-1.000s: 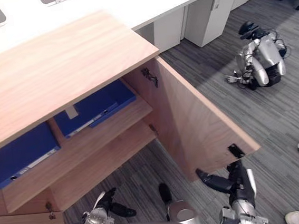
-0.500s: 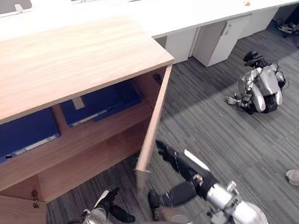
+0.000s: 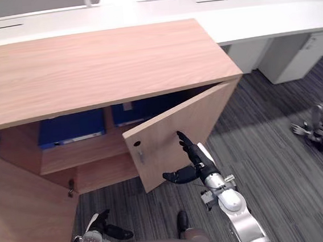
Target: Walk over to the cabinet, pick up the folder, carry it to the office cabinet, place the folder inside the office cabinet, then close the office cabinet door
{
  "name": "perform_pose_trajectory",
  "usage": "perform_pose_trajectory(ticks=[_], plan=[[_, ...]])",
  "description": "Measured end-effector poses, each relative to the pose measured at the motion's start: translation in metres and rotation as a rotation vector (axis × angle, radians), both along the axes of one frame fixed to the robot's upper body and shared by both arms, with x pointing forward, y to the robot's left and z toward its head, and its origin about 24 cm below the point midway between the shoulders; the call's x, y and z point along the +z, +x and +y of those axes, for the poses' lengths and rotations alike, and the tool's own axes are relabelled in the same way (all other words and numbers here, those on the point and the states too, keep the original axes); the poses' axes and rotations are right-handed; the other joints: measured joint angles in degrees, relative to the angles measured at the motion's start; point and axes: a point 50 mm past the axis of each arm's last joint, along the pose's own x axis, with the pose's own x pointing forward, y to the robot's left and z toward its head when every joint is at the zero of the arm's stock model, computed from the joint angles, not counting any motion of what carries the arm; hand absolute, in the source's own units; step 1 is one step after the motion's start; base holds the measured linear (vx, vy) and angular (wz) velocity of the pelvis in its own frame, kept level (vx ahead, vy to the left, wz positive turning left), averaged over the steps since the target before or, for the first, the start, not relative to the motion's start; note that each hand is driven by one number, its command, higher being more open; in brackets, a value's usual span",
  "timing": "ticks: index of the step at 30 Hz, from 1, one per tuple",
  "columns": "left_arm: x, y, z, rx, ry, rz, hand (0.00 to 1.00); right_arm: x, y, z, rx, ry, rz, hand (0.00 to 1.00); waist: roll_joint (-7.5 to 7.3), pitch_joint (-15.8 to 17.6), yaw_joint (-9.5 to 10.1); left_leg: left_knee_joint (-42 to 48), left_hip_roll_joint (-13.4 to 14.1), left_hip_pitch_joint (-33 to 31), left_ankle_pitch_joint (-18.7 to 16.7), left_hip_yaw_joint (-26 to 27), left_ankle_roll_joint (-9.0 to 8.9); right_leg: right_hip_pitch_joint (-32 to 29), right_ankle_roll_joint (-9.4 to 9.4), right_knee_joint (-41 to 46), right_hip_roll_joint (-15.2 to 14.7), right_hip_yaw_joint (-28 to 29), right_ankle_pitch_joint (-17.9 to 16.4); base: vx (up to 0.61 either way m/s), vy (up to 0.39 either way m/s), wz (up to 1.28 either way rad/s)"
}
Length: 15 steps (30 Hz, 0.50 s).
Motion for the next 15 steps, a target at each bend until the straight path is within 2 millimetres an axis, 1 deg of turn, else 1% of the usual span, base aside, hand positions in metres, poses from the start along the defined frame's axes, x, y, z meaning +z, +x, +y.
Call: perform_pose_trajectory(ticks=[3,6,7,10,12,15], plan=[[-0.001,-0.008,0.006,0.047,0.004,0.014,1.0,0.001,0.009,0.005,-0.014,-0.024,-0.025,1.0,-0.04,-0.03,0.35,-0.13,-0.47,-0.59,0.67,-1.53,0.07,0.08,0.0,-0.01,-0.41,-1.31,-0.02,-0.03,0.044,0.28],[-0.001,-0.013,0.009,0.081,0.002,0.019,1.0,-0.006,0.016,0.002,-0.038,-0.06,-0.008,1.0,0.01,0.0,0.51,-1.2,-1.03,-0.52,1.82,-4.03,0.22,0.99,0.56,-0.03,-0.95,-3.65,-0.53,-0.06,0.022,0.4],[-0.002,-0.015,0.009,0.093,-0.002,0.017,1.0,-0.007,0.017,0.002,-0.046,-0.075,-0.008,1.0,0.01,0.0,1.02,-1.57,-1.09,-0.5,2.17,-4.3,0.26,1.03,0.57,-0.04,-0.97,-3.9,-0.55,-0.04,0.001,0.25],[-0.002,-0.018,0.01,0.13,-0.007,0.017,1.0,-0.014,0.021,0.003,-0.065,-0.08,0.017,1.0,0.15,0.09,1.19,-2.1,-1.19,-0.63,2.76,-5.27,0.21,1.05,0.59,-0.04,-1.29,-4.61,-0.59,-0.02,0.012,0.13],[-0.002,-0.018,0.01,0.135,-0.011,0.014,1.0,-0.019,0.022,0.0,-0.083,-0.081,0.037,1.0,0.4,0.26,1.23,-2.31,-1.27,-0.83,3.02,-5.82,0.2,1.15,0.59,-0.04,-1.42,-5.3,-0.72,0.0,0.004,0.22],[-0.003,-0.018,0.007,0.153,-0.022,0.012,1.0,-0.031,0.02,-0.011,-0.142,-0.115,0.087,1.0,1.25,0.51,1.27,-3.16,-1.4,-0.67,3.45,-7.44,0.09,1.77,0.75,-0.03,-1.63,-6.95,-1.22,0.03,-0.003,0.26]])
